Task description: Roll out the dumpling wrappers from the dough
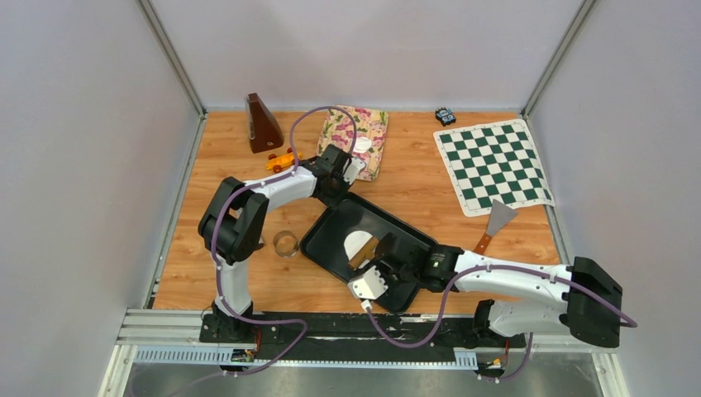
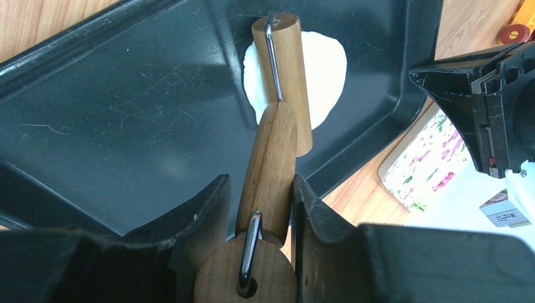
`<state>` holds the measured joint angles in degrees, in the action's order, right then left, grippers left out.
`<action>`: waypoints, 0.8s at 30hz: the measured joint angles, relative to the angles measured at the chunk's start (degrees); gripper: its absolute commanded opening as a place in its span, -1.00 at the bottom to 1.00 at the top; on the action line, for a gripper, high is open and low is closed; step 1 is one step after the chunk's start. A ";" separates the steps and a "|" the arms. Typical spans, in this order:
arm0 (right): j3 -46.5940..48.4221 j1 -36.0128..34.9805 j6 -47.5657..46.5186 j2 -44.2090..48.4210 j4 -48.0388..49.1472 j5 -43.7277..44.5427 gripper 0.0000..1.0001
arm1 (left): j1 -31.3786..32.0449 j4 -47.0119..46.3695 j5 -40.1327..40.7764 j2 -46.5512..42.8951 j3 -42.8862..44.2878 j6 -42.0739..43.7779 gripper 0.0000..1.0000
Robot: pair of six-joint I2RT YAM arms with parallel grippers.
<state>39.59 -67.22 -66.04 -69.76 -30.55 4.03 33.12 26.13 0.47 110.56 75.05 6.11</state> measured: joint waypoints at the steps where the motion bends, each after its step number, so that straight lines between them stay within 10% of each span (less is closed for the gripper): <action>1: 0.00 -0.04 0.02 0.09 -0.17 -0.02 -1.00 | 0.00 0.00 0.00 0.00 0.02 -0.02 -1.00; 24: 8.96 1.77 3.19 0.11 -19.54 -4.02 -1.00 | -0.04 0.00 0.02 0.00 0.02 0.15 -1.00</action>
<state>48.56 -65.45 -62.85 -69.65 -50.09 0.01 33.08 26.13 0.49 110.56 75.07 6.26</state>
